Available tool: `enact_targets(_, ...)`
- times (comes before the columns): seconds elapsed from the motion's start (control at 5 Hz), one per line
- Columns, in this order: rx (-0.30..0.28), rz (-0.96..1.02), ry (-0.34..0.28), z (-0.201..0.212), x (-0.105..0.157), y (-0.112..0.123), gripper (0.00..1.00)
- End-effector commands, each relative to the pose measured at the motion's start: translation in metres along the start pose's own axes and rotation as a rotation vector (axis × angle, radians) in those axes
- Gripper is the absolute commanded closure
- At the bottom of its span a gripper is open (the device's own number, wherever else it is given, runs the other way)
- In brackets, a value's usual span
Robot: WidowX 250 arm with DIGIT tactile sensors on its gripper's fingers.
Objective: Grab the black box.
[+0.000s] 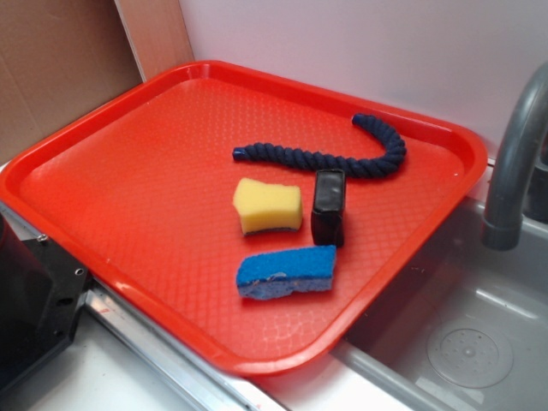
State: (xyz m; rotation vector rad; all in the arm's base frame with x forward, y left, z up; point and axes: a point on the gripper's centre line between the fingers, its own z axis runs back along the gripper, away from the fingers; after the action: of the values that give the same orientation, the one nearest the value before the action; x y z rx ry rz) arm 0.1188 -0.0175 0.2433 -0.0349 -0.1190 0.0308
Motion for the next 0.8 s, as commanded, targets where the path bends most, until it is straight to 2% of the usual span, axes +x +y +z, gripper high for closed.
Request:
enact_targets(0.0,0.000,0.000,0.000,0.000,0.000,0.000,0.00)
enact_targets(0.2,-0.033,0.173,-0.047,-0.051,0.027,-0.023,0.00)
enact_targets(0.4,-0.019,0.419,-0.121,-0.075,0.068,-0.057,0.00)
enact_targets(0.6,-0.053,0.547,-0.072,-0.096,0.084,-0.079,0.00)
